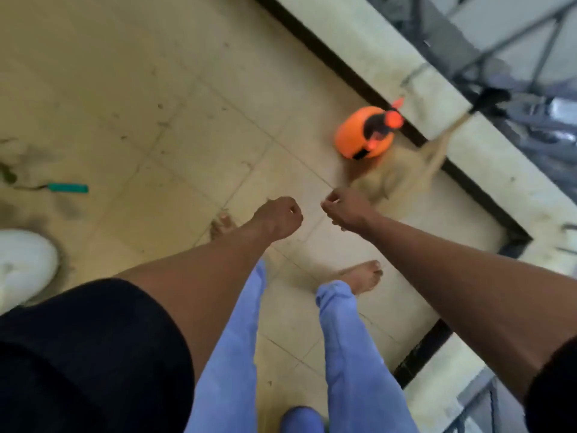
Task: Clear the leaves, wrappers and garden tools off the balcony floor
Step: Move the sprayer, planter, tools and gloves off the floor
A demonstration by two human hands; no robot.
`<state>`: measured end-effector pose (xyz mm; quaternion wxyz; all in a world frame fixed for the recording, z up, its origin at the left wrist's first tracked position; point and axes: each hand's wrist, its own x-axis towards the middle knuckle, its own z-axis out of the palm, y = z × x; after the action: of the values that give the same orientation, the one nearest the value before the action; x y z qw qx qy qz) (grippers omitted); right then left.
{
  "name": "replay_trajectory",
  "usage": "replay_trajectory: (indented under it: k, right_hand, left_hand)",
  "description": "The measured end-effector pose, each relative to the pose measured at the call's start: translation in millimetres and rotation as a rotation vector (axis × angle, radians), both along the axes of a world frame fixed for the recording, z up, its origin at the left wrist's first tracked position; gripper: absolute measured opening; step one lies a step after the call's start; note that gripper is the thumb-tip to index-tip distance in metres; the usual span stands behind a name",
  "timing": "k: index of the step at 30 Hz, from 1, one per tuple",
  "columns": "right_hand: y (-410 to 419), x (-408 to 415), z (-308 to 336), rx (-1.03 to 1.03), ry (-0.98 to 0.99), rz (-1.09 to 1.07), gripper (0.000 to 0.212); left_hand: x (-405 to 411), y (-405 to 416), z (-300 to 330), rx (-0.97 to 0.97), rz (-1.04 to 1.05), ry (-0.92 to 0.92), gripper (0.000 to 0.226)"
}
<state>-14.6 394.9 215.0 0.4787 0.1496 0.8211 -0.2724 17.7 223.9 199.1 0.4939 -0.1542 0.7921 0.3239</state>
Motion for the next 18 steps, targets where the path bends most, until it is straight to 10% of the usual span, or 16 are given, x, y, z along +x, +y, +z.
replay_trajectory:
  k: [18]
  right_hand:
    - [-470,-148,12,-0.342,0.243,0.707,0.015]
  left_hand:
    - [-18,-413,-7,-0.193,1.3,0.151,0.021]
